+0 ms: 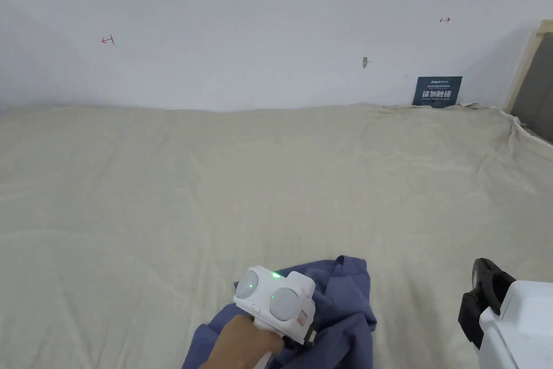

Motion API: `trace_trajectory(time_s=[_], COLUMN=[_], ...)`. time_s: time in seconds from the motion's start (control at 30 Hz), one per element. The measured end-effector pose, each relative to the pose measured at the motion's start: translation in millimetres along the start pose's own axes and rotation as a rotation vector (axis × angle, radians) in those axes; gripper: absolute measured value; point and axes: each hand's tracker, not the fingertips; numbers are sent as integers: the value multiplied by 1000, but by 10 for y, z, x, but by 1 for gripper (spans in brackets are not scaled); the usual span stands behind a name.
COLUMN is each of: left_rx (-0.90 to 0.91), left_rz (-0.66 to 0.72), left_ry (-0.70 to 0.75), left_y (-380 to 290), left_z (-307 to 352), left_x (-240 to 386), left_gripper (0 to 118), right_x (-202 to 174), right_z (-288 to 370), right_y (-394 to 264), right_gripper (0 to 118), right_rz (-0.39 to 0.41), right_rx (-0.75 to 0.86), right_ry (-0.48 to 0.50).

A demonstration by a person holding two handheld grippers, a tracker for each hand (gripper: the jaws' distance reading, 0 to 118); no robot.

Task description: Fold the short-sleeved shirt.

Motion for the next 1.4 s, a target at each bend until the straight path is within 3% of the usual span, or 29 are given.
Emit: trace_trajectory(time_s=[0.13, 0.2, 0.27, 0.3, 0.33, 0.4, 0.47, 0.87, 1.1, 1.2, 1.33, 1.4], left_rx=[3, 9, 39, 56, 81, 123, 189, 641, 830, 897, 971, 992], left_rz=[-11, -22, -30, -30, -6, 15, 5, 70, 129, 181, 269, 279], left_ry=[13, 17, 14, 3, -4, -11, 20, 246, 489, 542, 581, 606], left_y=[0, 14, 0, -1, 6, 11, 0, -295, -769, -984, -1250, -1349], left_z=[23, 86, 166, 246, 308, 444, 612, 1880, 2235, 2293, 2312, 2296], left_x=[55, 71, 75, 76, 72, 73, 72, -299, -566, -666, -773, -796], left_gripper=[0, 13, 35, 53, 80, 94, 118, 118, 115, 103, 68, 60], right_x=[12, 16, 22, 21, 19, 10, -5, -148, -228, -250, -273, -283], right_z=[6, 10, 20, 25, 30, 41, 49, 49, 22, 14, 13, 14], right_y=[-13, -10, -1, 8, 20, 51, 84, 281, 341, 345, 344, 340], right_gripper=[0, 0, 0, 0, 0, 0, 0, 0, 0, 0, 0, 0], right_rz=[4, 4, 2, 1, 0, 0, 1, 1, 9, 8, 5, 7], right_rx=[-5, -5, -1, 2, 5, 9, 18, 72, 91, 97, 103, 105], right_ry=[0, 0, 1, 2, 3, 7, 12, 48, 68, 75, 83, 85])
